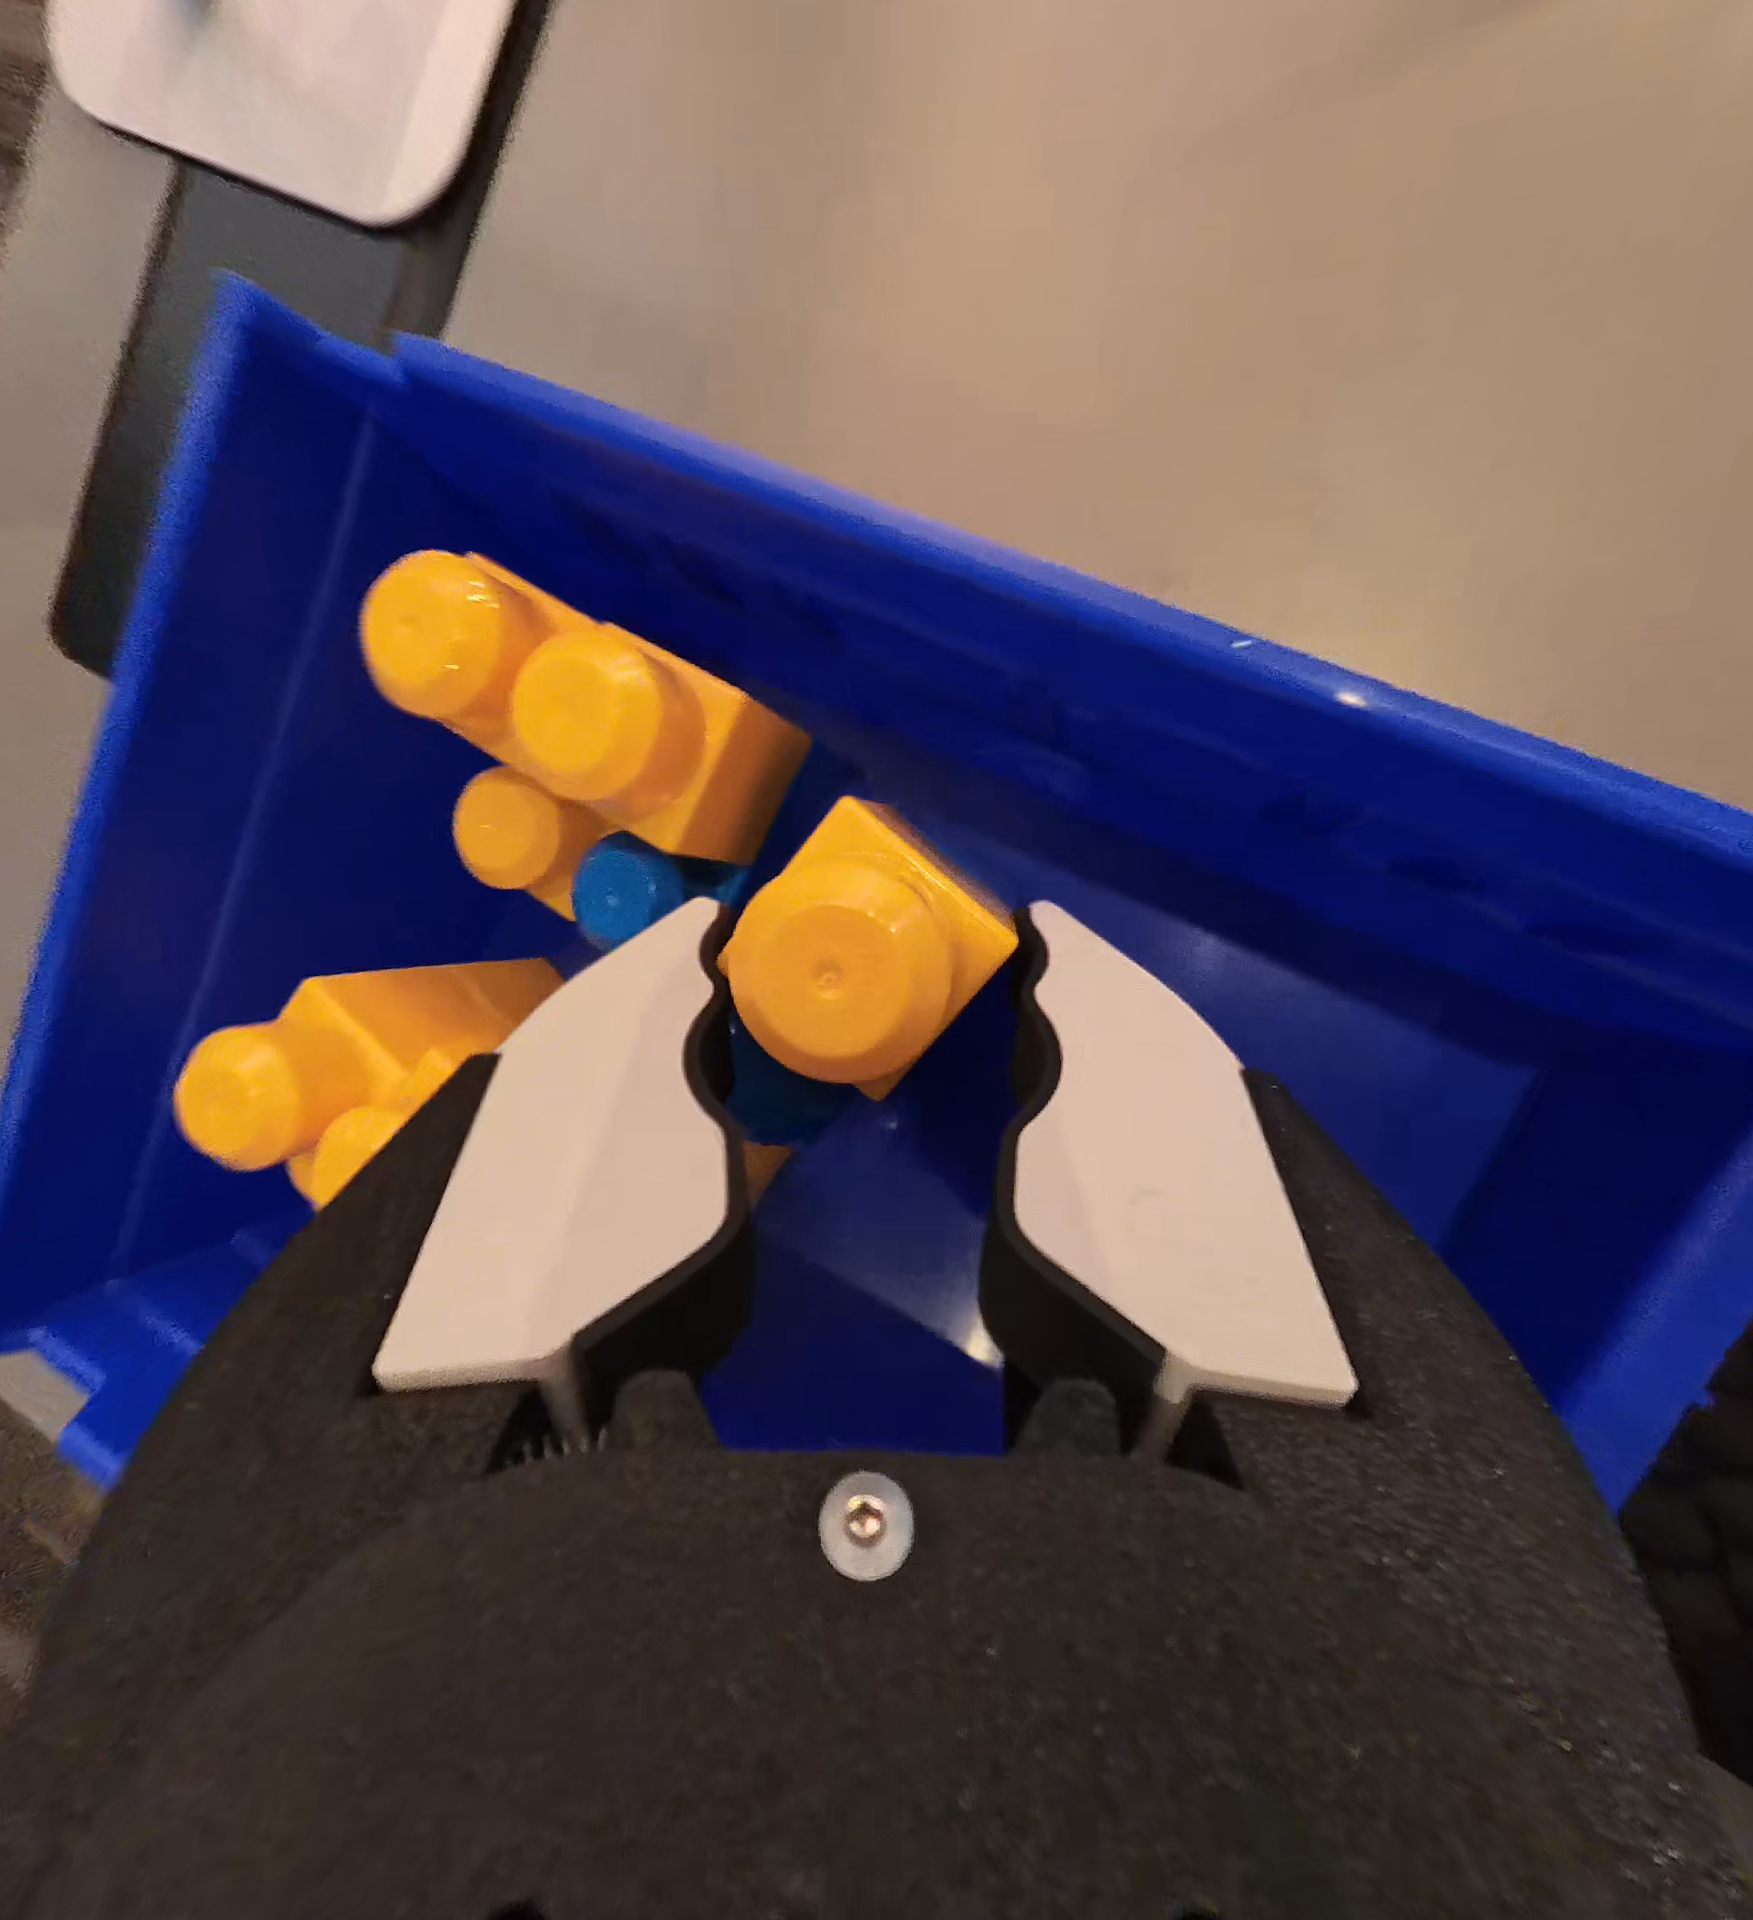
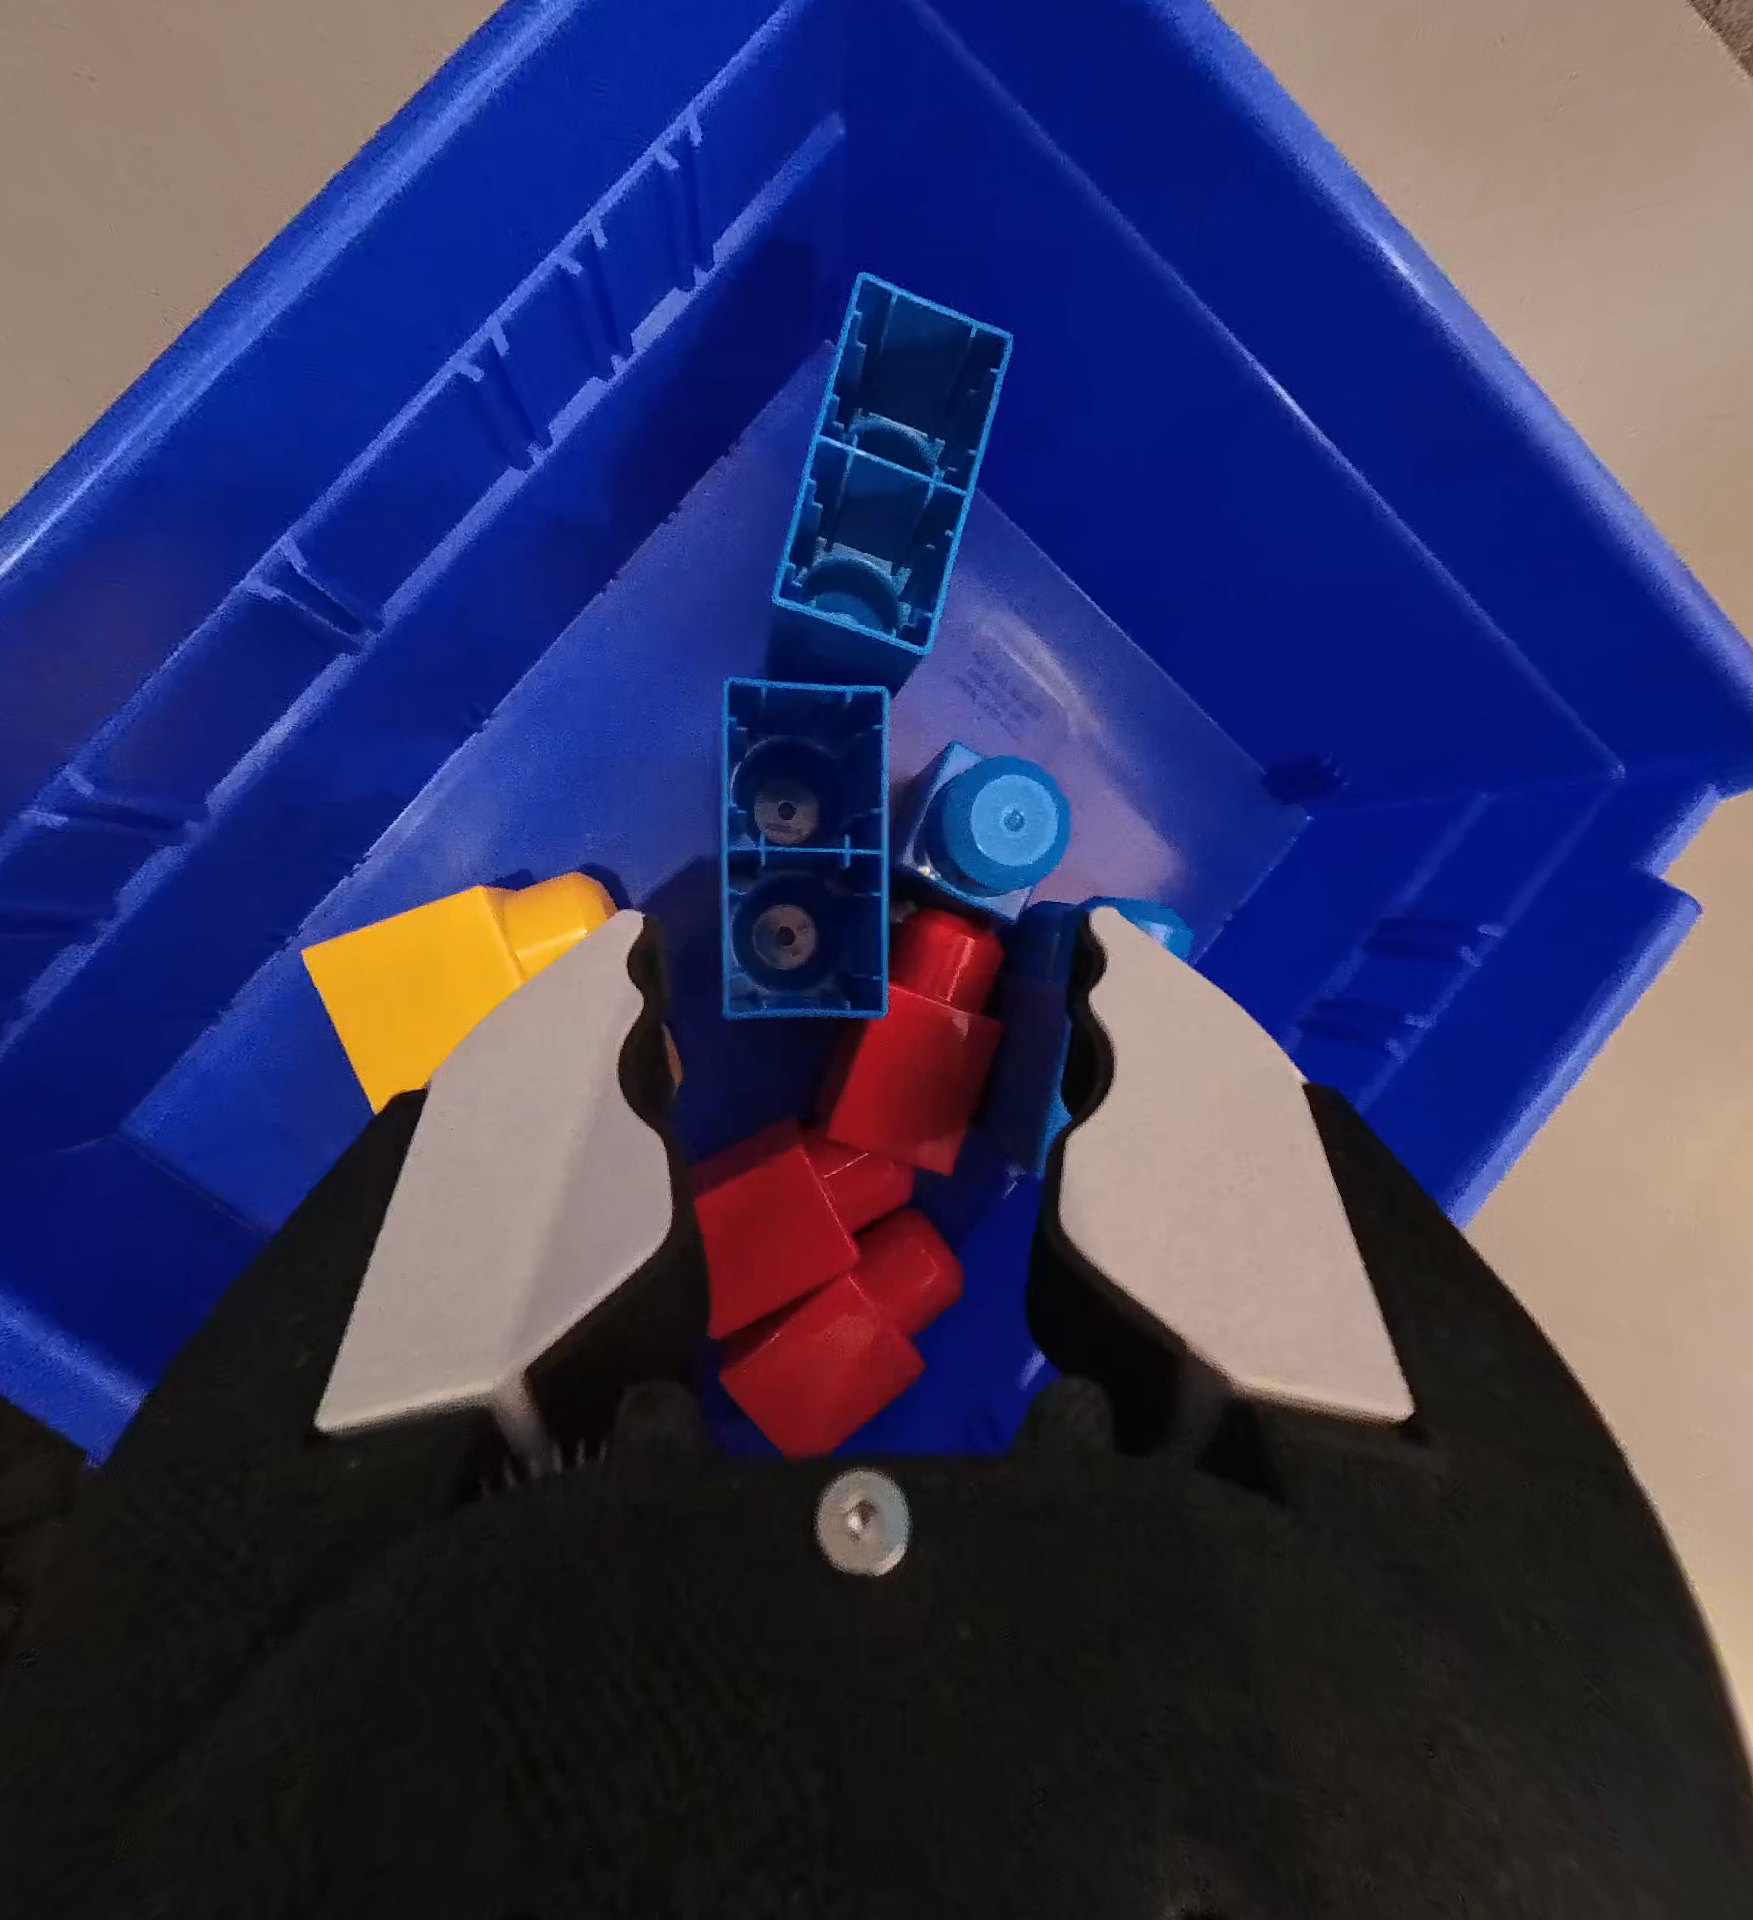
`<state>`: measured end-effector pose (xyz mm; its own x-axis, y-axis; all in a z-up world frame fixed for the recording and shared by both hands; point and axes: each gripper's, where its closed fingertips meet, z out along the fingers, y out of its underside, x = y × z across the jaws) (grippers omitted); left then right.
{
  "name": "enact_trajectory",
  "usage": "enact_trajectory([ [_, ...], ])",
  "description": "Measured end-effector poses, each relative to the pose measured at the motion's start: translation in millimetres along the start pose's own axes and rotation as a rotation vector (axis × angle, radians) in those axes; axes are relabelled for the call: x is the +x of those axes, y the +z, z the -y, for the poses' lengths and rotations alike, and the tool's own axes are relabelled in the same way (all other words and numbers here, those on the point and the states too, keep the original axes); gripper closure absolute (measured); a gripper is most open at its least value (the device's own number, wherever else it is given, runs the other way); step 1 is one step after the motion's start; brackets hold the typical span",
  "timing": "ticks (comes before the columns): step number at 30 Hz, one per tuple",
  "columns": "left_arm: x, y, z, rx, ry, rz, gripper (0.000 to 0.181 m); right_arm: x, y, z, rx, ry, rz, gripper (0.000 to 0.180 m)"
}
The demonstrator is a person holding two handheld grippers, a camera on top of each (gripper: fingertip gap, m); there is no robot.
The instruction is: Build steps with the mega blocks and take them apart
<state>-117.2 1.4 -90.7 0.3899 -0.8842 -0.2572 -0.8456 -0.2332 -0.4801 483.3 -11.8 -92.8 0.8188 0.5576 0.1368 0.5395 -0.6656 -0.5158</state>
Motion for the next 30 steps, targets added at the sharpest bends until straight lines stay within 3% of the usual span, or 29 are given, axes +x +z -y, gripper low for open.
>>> enact_trajectory([
  [9, -7.7, -94.5, 52.1, 0.351, -0.058, 0.156, 0.13, 2.4, -28.8, 35.7, 0.119, -0.045, -0.104, 0.104],
  [11, -0.4, -116.4, 77.5, 0.469, -0.082, 0.144, 0.13, -2.7, -53.0, 64.4, 0.217, -0.1, -0.194, 0.104],
  [14, 22.4, -139.9, 124.0, 0.649, -0.134, 0.044, 0.13, -47.2, -93.5, 134.9, 0.501, -0.237, -0.26, 0.105],
  [16, 44.5, -148.3, 157.9, 0.766, -0.183, -0.079, 0.13, -115.6, -112.5, 182.1, 0.745, -0.339, -0.138, 0.105],
  [18, 70.2, -149.2, 186.2, 0.837, -0.232, -0.235, 0.13, -201.8, -121.6, 212.0, 0.948, -0.425, 0.1, 0.104],
  [22, 108.9, -139.0, 225.2, 0.915, -0.27, -0.406, 0.13, -326.5, -105.5, 222.6, 1.017, -0.488, 0.466, 0.093],
  [25, 132.3, -125.6, 240.8, 0.915, -0.248, -0.463, 0.13, -349.2, -109.4, 229.3, 1.095, -0.368, 0.574, 0.095],
  [26, 137.1, -123.4, 245.0, 0.926, -0.249, -0.481, 0.13, -349.7, -112.7, 229.3, 1.109, -0.321, 0.631, 0.103],
  [27, 140.5, -125.3, 248.9, 0.962, -0.241, -0.501, 0.135, -349.9, -115.9, 226.6, 1.112, -0.292, 0.707, 0.136],
  [30, 146.2, -126.6, 251.0, 1.023, -0.159, -0.513, 0.143, -348.3, -120.2, 219.4, 1.026, -0.207, 0.96, 0.143],
])
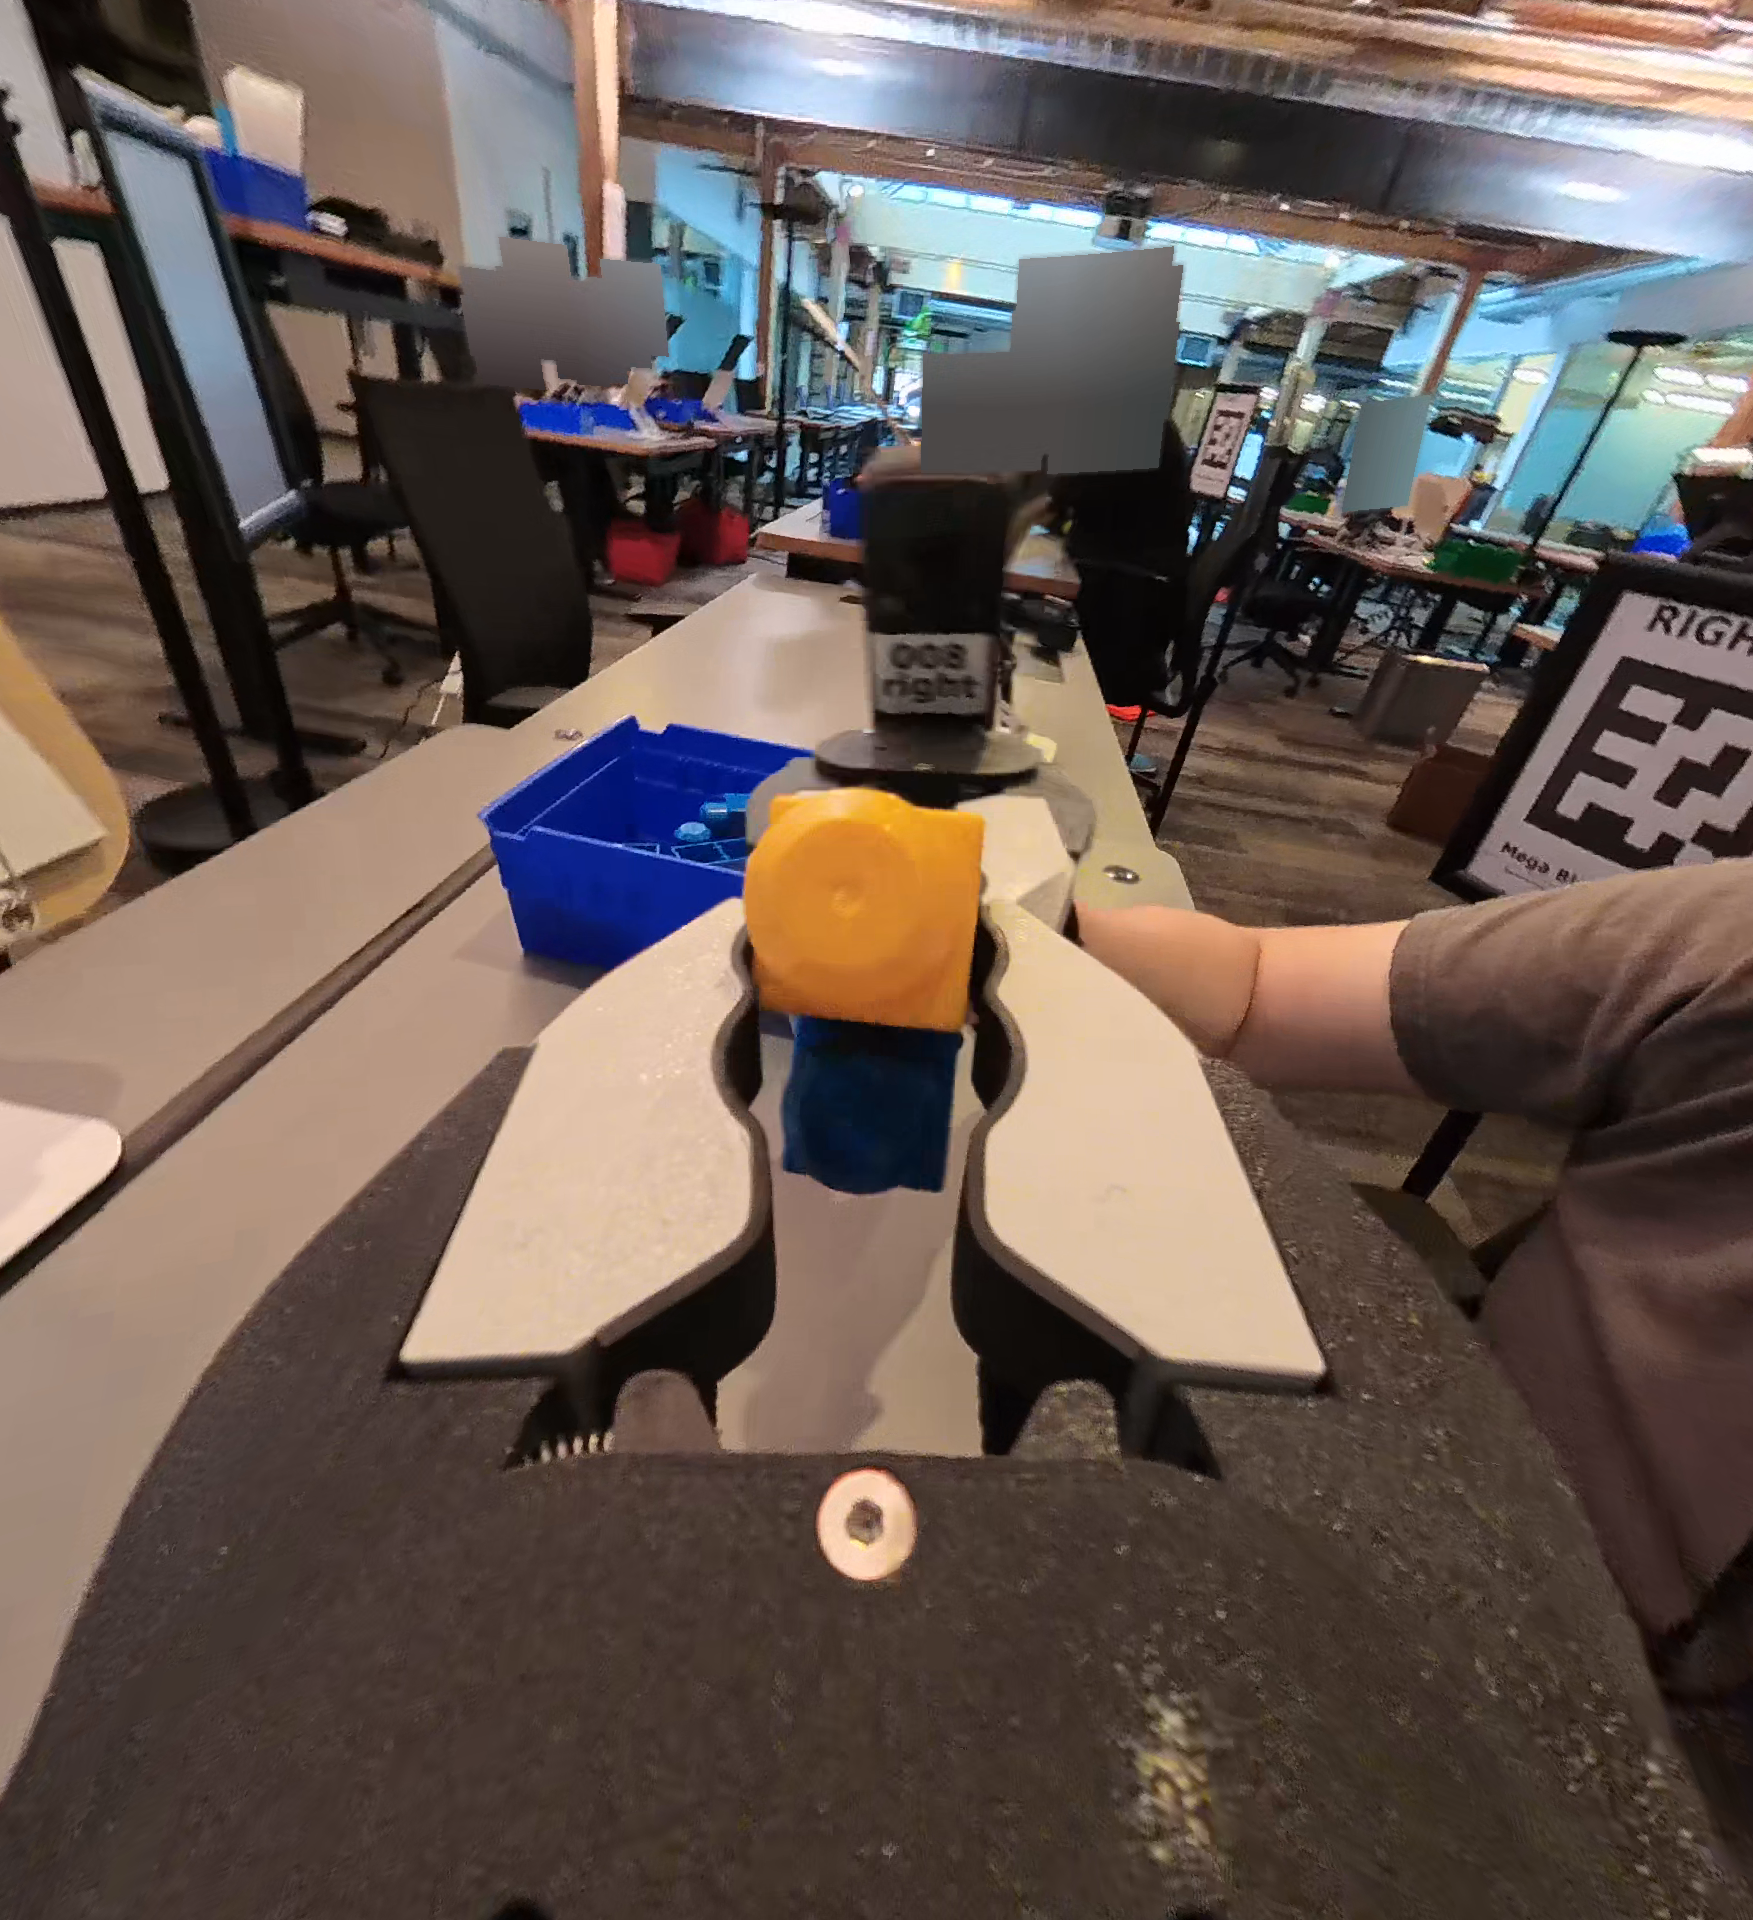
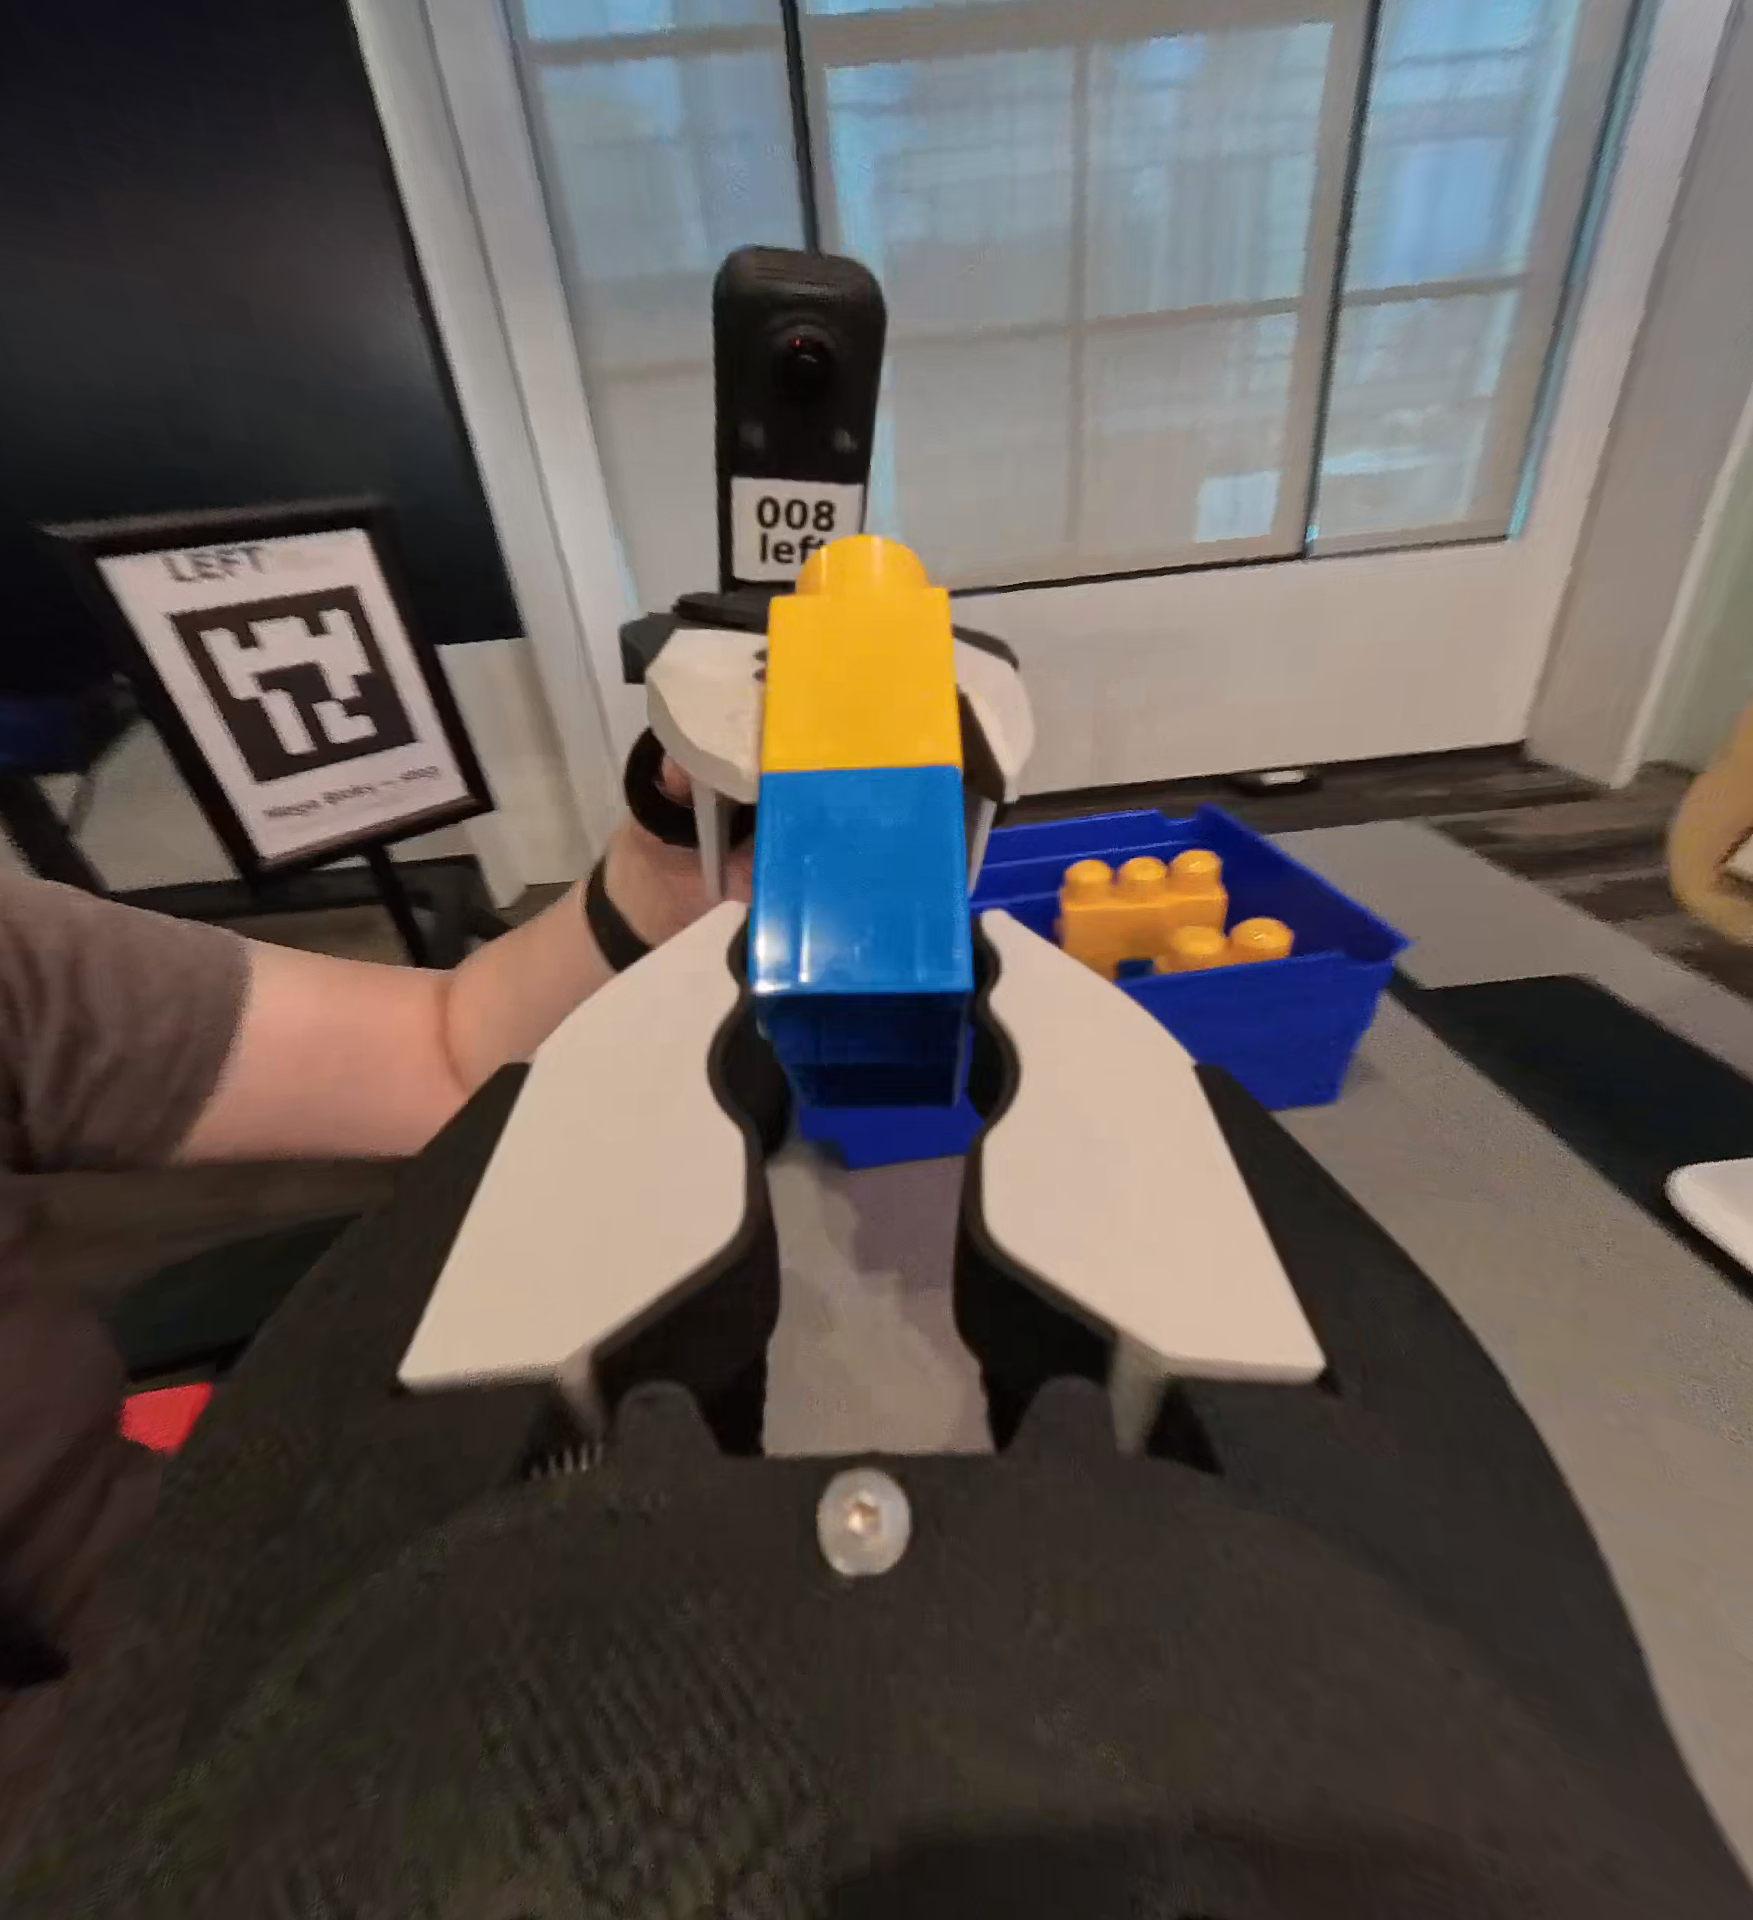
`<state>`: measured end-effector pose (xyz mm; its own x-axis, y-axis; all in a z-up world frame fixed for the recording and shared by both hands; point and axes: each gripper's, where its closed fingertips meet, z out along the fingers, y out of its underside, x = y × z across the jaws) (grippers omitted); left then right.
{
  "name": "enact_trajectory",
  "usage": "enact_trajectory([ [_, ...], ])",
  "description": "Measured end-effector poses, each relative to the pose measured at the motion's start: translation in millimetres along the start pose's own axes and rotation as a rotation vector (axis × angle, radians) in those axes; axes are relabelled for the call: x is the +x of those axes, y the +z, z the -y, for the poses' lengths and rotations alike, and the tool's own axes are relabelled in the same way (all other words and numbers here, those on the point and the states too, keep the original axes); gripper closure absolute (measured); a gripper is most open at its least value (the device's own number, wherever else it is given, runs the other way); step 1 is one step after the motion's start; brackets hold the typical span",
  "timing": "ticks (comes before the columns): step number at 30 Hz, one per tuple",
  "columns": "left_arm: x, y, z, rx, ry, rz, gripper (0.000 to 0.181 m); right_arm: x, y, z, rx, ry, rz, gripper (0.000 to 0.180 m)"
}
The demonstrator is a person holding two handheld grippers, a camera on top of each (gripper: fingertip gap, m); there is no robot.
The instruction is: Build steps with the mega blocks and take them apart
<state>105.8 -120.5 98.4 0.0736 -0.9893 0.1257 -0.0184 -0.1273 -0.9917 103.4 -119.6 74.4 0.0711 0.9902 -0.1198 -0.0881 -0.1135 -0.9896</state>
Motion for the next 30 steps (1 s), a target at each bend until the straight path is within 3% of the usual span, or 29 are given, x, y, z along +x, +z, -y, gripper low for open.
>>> enact_trajectory([
  [8, 6.8, -1.9, 0.2, -0.064, 0.025, -0.022, 0.144, -6.9, -3.5, -7.0, -0.063, 0.129, 0.151, 0.143],
  [11, 0.2, -48.5, 55.2, 0.22, -0.054, -0.014, 0.144, 3.7, -15.5, -13.1, -0.141, 0.128, 0.126, 0.143],
  [12, -1.6, -65.7, 61.9, 0.231, -0.066, -0.02, 0.144, 11.9, -24.1, -14.2, -0.192, 0.101, 0.09, 0.143],
  [15, -16.1, -91.6, 57.9, 0.164, -0.002, 0.114, 0.144, 41.4, -77.1, 9.3, -0.288, 0.033, -0.093, 0.142],
  [18, -4.4, -88.7, 56.2, 0.119, 0.034, 0.09, 0.144, 100.5, -188.9, 14.2, -0.459, -0.004, -0.579, 0.142],
  [20, 1.1, -78.6, 49.5, 0.078, 0.039, 0.068, 0.144, 121.8, -275.2, -11.9, -0.621, 0.124, -0.838, 0.142],
  [22, 1.6, -65.8, 37.6, 0.023, 0.033, 0.057, 0.144, 128.2, -333.8, -46.2, -0.689, 0.331, -0.939, 0.142],
  [26, 1.7, -34.7, 7.1, -0.084, -0.054, 0.003, 0.144, 144.1, -378.3, -94.2, -0.677, 0.591, -0.958, 0.14],
  [28, 3.2, -18.6, -7.2, -0.12, -0.108, -0.029, 0.144, 152.9, -380.6, -92.9, -0.655, 0.575, -0.976, 0.129],
  [30, 7.2, -4.5, -19.9, -0.153, -0.147, -0.066, 0.143, 158.1, -368.3, -67.0, -0.617, 0.432, -0.999, 0.127],
])
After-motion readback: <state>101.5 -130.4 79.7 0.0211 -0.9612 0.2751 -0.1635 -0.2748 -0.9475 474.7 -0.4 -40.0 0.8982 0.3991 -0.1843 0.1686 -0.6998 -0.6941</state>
